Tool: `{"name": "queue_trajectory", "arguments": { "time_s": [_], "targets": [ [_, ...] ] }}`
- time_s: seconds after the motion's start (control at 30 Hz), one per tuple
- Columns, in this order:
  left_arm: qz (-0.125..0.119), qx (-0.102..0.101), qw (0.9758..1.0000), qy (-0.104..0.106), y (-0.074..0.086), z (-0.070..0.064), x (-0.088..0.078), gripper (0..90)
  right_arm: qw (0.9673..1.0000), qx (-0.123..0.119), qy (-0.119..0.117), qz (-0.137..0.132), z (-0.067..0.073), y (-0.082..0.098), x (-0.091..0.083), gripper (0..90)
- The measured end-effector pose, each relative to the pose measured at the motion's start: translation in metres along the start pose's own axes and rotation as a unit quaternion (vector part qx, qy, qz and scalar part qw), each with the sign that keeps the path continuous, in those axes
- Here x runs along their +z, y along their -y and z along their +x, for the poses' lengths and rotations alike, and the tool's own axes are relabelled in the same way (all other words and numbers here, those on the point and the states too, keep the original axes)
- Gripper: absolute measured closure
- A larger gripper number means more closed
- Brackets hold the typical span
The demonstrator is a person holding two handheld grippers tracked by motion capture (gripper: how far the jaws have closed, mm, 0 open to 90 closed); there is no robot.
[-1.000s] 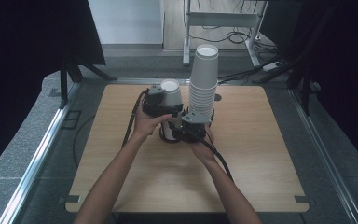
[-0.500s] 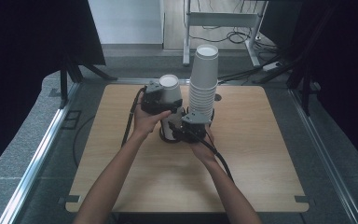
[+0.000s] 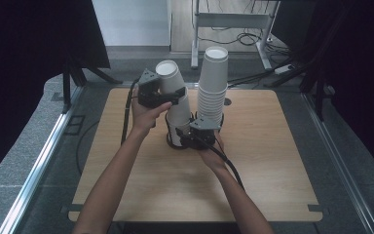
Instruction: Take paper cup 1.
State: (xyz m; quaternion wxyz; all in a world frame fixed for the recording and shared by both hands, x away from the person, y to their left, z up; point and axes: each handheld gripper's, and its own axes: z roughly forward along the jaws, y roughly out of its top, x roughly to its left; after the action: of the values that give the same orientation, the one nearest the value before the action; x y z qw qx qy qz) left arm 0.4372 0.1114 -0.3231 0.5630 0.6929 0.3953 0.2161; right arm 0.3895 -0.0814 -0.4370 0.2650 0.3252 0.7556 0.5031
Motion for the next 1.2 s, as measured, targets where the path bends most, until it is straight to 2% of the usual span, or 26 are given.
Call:
{"name": "queue_trajectory", "arguments": {
  "time_s": [0.13, 0.3, 0.43, 0.5, 0.53, 0.63, 0.67, 0.7, 0.77, 0.93, 1.0, 1.13, 1.2],
  "targets": [
    [-0.019, 0.002, 0.9998, -0.003, -0.01, 0.0, -0.016, 13.6, 1.0, -0.002, 0.0, -0.001, 0.0, 0.001, -0.001, 34.2],
    [-0.027, 0.008, 0.9996, 0.0, -0.016, -0.003, -0.031, 13.7, 1.0, -0.006, -0.002, 0.004, 0.0, 0.002, -0.004, 33.2],
    [-0.03, 0.02, 0.9992, 0.013, -0.014, -0.01, -0.05, 13.7, 0.9999, 0.005, -0.009, -0.007, -0.002, 0.003, -0.014, 32.6],
    [-0.029, 0.022, 0.9992, 0.016, -0.013, -0.011, -0.052, 13.7, 0.9999, 0.003, -0.008, -0.008, -0.002, 0.004, -0.017, 32.5],
    [-0.031, 0.025, 0.999, 0.022, -0.008, -0.013, -0.059, 13.7, 0.9999, -0.001, -0.011, -0.009, -0.003, 0.005, -0.022, 32.4],
    [-0.03, 0.027, 0.9988, 0.028, -0.002, -0.016, -0.064, 13.7, 0.9999, -0.003, -0.012, -0.011, -0.003, 0.006, -0.028, 32.4],
    [-0.028, 0.027, 0.9987, 0.033, 0.006, -0.017, -0.068, 13.7, 0.9998, -0.005, -0.014, -0.012, -0.003, 0.008, -0.033, 32.4],
    [-0.028, 0.027, 0.9987, 0.033, 0.006, -0.017, -0.068, 13.7, 0.9998, -0.005, -0.014, -0.012, -0.003, 0.008, -0.033, 32.4],
    [-0.025, 0.023, 0.9985, 0.043, 0.019, -0.019, -0.072, 13.7, 0.9998, -0.01, -0.014, -0.012, -0.003, 0.012, -0.041, 32.2],
    [-0.018, 0.023, 0.9982, 0.053, 0.032, -0.019, -0.075, 13.7, 0.9997, -0.016, -0.015, -0.012, -0.002, 0.02, -0.051, 32.2],
    [-0.013, 0.03, 0.998, 0.053, 0.041, -0.019, -0.077, 13.7, 0.9996, -0.022, -0.014, -0.007, 0.0, 0.027, -0.055, 32.1],
    [-0.006, 0.031, 0.998, 0.055, 0.05, -0.019, -0.08, 13.7, 0.9995, -0.026, -0.019, -0.001, 0.003, 0.033, -0.059, 32.0],
    [0.001, 0.038, 0.9981, 0.048, 0.057, -0.021, -0.082, 13.7, 0.9994, -0.025, -0.022, 0.004, 0.004, 0.04, -0.064, 32.1]
  ]
}}
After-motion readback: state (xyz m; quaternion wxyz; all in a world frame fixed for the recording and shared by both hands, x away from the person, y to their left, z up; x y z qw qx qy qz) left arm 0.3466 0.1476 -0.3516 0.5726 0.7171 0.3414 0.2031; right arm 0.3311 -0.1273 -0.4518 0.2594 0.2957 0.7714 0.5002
